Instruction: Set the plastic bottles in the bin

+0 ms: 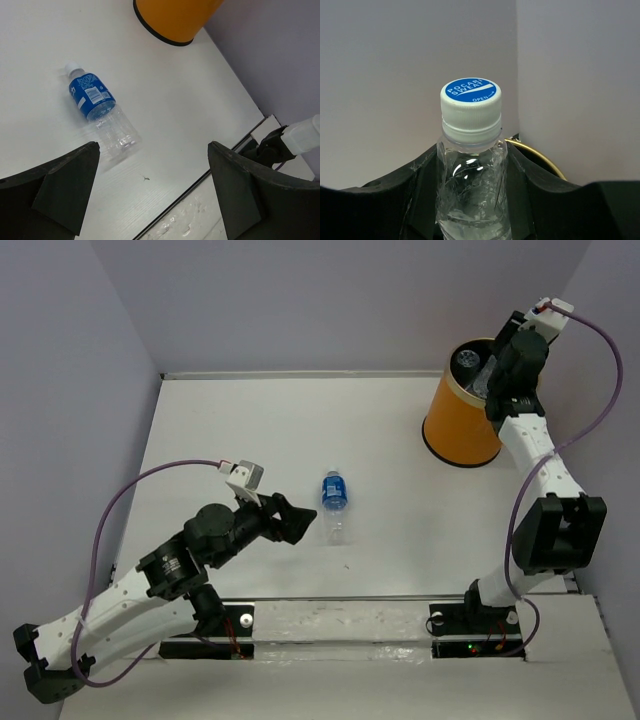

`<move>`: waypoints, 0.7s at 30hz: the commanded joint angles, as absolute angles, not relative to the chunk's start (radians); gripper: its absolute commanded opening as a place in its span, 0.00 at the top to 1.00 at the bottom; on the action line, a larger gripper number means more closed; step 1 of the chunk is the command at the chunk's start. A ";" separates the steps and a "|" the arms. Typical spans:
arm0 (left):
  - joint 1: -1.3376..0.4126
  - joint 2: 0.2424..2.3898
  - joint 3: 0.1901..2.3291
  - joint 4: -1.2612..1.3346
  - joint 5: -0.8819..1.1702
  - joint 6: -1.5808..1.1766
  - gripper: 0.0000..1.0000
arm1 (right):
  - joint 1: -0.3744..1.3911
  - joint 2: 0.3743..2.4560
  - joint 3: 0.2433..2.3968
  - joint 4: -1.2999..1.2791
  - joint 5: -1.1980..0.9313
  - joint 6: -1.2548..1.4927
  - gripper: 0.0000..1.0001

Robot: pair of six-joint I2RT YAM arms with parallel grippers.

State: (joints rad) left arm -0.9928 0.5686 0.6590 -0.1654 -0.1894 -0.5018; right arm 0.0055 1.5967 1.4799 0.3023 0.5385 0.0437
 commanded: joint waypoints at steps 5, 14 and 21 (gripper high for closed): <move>-0.994 0.581 0.684 -0.137 -0.186 -0.482 0.01 | -0.155 1.605 1.425 0.094 0.414 0.330 0.58; -0.994 0.652 0.710 -0.182 -0.259 -0.517 0.01 | -0.166 1.591 1.649 -0.106 0.278 0.291 0.03; -0.994 0.756 0.667 -0.174 -0.278 -0.626 0.01 | -0.166 1.508 1.655 -0.187 0.169 0.310 0.02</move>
